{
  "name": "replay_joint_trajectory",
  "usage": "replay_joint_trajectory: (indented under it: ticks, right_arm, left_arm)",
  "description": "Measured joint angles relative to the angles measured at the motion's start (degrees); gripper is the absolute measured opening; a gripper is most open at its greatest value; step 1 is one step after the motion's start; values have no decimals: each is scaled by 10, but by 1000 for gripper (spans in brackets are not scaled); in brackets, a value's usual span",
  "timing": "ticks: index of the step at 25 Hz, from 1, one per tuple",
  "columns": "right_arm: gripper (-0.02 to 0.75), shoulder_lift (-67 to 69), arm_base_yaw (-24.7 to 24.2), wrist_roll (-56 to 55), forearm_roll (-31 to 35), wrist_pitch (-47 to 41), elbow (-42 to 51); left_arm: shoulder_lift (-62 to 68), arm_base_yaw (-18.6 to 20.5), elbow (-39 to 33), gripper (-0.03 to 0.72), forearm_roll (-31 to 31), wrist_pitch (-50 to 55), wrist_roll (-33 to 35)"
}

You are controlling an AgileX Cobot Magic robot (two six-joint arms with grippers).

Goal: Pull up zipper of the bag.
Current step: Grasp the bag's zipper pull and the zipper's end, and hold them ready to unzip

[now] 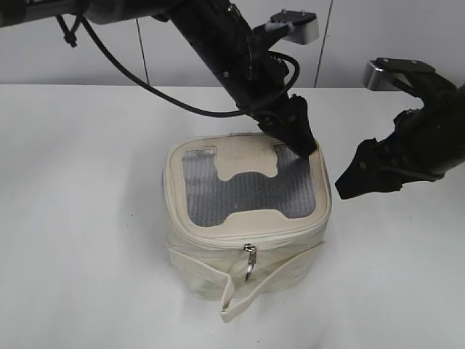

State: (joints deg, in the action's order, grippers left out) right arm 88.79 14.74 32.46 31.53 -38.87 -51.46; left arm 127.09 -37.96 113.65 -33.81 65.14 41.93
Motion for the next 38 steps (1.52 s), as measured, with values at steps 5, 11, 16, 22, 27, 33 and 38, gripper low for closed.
replay_joint_trajectory:
  ticks: [5,11,16,22,27,33,38]
  right_arm:
    - [534,0,0,-1,1,-1,0]
    - [533,0,0,-1,1,-1,0]
    - [533,0,0,-2,4,4,0]
    - [533,0,0,-5,5,31,3]
    - [533,0,0,5,5,62,21]
    - [533,7,0,77,50,61,22]
    - [533,32,0,149,118,61,22]
  left_arm:
    - [14,-5,3,519,-1,-5,0]
    - [19,-5,5,193,1,7,-2]
    - [19,-5,5,87,2,16,-4]
    - [12,-5,5,87,17,18,-5]
    - [4,-5,5,87,27,28,-5]
    - [2,-5,5,87,29,30,-5]
    - [1,-5,5,87,30,30,-5]
